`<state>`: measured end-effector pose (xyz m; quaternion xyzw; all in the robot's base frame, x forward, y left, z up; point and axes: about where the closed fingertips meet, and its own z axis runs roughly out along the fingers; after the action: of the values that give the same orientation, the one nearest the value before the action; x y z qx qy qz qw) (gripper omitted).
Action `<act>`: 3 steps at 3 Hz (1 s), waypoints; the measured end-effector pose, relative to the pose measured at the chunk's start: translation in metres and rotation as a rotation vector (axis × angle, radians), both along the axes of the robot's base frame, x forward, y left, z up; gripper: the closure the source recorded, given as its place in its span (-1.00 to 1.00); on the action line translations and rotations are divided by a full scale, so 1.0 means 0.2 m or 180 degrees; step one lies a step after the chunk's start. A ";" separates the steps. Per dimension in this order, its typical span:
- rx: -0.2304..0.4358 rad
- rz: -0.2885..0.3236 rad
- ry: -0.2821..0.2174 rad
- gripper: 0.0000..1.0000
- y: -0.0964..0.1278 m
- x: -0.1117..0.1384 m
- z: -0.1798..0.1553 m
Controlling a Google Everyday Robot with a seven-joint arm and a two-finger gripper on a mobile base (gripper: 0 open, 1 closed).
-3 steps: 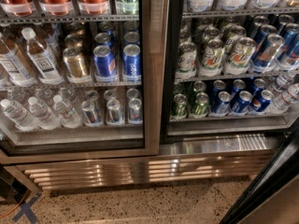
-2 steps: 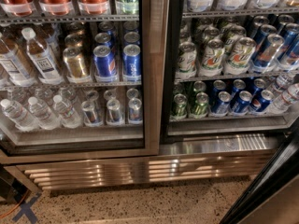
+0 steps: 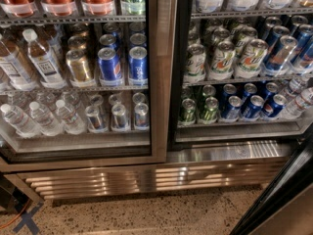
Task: Open right fridge door
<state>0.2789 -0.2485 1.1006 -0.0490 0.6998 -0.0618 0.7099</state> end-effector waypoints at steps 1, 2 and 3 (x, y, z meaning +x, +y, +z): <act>0.0000 0.0000 0.0000 -1.00 0.00 0.00 0.00; 0.0000 0.0000 0.0000 -1.00 0.00 0.00 0.00; 0.0000 0.0000 0.0000 -0.63 0.00 0.00 0.00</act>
Offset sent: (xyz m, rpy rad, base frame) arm -0.3159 0.0250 0.1284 -0.0658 -0.5320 -0.1850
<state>0.2789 -0.2485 1.1006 -0.0490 0.6998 -0.0618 0.7099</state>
